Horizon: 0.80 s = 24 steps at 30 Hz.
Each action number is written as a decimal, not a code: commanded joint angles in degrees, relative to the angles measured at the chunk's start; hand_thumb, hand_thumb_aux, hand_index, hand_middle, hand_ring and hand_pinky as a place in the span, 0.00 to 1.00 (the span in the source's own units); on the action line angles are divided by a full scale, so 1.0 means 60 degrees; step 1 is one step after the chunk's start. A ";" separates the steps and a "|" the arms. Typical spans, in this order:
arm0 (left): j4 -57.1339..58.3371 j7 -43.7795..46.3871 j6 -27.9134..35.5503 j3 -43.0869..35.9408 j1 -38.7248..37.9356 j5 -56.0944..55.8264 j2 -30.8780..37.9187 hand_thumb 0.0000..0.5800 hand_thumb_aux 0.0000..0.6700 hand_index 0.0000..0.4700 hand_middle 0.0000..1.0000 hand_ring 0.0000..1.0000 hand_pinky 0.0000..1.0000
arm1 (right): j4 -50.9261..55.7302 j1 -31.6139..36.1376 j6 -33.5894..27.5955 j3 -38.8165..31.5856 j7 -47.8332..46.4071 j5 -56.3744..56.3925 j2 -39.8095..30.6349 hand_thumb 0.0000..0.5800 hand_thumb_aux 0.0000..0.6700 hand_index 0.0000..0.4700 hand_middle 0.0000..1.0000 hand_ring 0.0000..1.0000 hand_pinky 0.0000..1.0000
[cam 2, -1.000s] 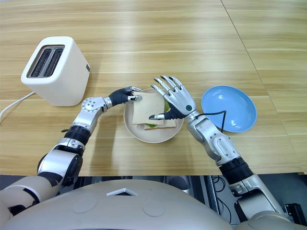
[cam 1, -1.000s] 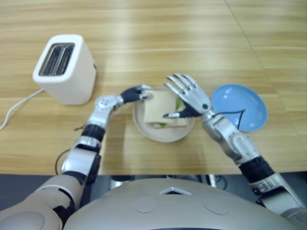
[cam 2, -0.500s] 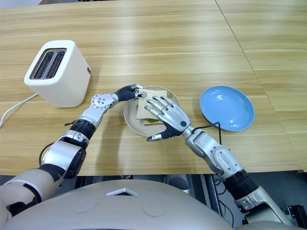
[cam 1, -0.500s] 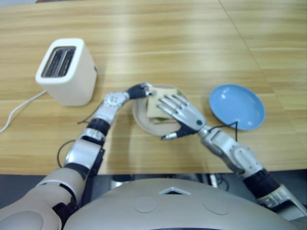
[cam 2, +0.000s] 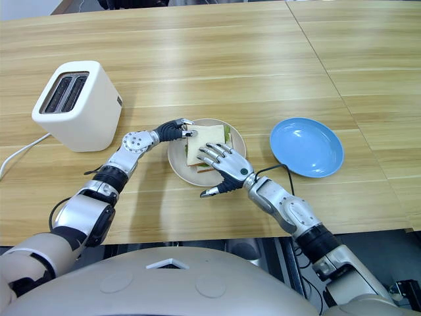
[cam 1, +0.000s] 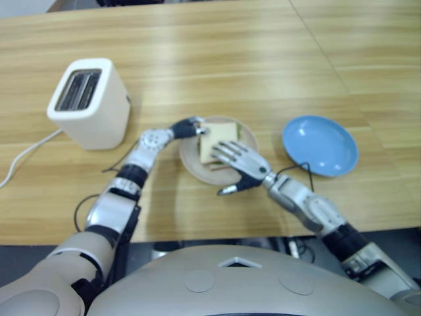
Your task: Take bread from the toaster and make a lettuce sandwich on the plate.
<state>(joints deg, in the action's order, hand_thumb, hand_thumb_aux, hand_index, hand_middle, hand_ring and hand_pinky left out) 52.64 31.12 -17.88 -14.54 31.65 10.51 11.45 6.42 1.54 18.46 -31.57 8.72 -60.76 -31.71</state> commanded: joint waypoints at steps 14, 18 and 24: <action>-0.3357 -0.5903 0.1974 0.0035 -0.0438 0.3686 0.2080 0.00 0.00 0.00 0.00 0.00 0.00 | 0.2210 -0.0168 -0.0517 -0.0907 -0.1405 0.0343 0.0099 0.00 0.00 0.00 0.00 0.00 0.00; -0.4268 -0.6521 0.1896 0.0672 -0.0805 0.3324 0.2149 0.00 0.00 0.00 0.00 0.00 0.00 | 0.1952 -0.0060 -0.0415 -0.0735 -0.0977 0.0395 0.0112 0.00 0.00 0.00 0.00 0.00 0.00; -0.4630 -0.5678 0.0381 0.1452 -0.1442 0.1231 0.1604 0.00 0.00 0.00 0.00 0.00 0.00 | -0.1175 -0.0276 0.0719 0.1359 0.2441 0.1412 0.0284 0.00 0.00 0.00 0.00 0.00 0.00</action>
<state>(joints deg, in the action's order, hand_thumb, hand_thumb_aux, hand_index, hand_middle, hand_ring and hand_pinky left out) 26.03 -5.46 -12.45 -6.79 24.28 22.21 22.20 6.04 0.21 20.44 -29.07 17.03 -55.38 -29.91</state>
